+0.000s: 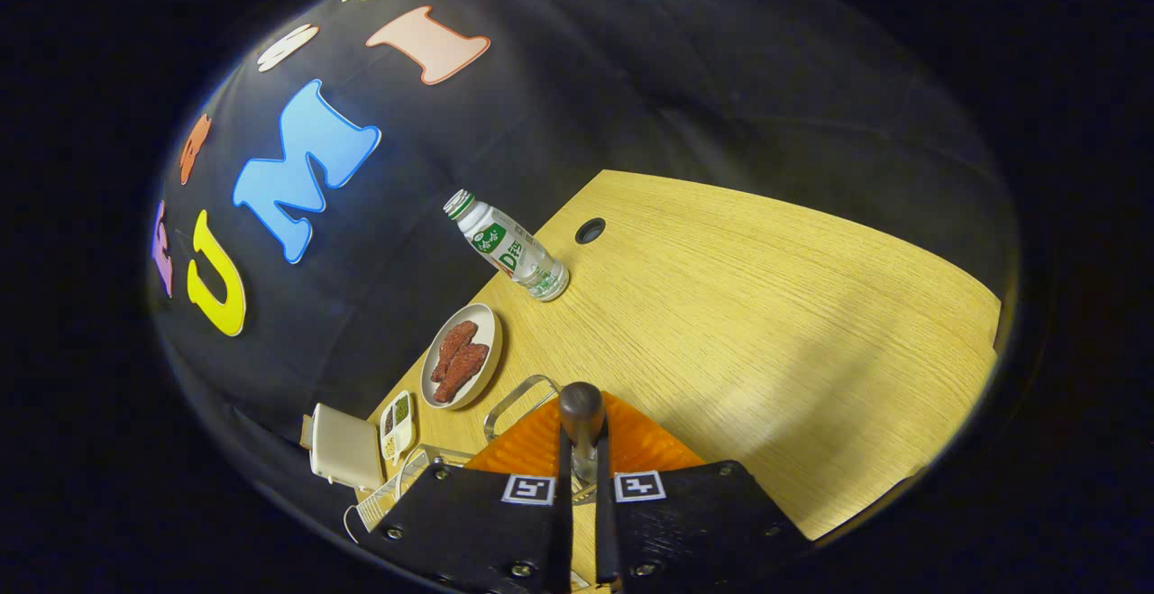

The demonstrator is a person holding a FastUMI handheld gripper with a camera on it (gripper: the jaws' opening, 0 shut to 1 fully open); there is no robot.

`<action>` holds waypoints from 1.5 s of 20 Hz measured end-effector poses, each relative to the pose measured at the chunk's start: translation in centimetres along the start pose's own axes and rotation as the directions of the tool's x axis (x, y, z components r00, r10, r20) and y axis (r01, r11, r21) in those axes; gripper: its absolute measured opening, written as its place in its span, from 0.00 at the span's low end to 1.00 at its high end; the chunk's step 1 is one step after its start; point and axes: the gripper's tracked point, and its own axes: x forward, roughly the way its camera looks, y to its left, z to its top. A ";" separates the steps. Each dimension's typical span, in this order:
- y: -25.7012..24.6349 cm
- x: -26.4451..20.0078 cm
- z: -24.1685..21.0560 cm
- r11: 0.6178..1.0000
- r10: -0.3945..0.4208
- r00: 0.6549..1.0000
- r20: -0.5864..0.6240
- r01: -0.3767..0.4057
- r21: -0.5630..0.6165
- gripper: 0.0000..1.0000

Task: Take the plate from the dish rack, then take the spoon from the basket and place it into the plate.

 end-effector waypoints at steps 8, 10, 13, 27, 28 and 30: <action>2.5 -3.4 4.2 0.995 0.065 0.997 0.048 -0.061 -0.084 0.10; 3.2 -4.6 5.0 0.991 0.081 0.995 0.059 -0.074 -0.113 0.10; 4.6 -6.7 5.7 0.980 0.106 0.992 0.067 -0.092 -0.179 0.10; 12.5 -17.8 -6.8 0.893 0.272 0.954 -0.127 -0.299 -0.336 0.10; 12.9 -18.2 -8.3 0.887 0.276 0.950 -0.147 -0.311 -0.341 0.10; 13.8 -18.6 -11.4 0.876 0.280 0.940 -0.193 -0.333 -0.349 0.10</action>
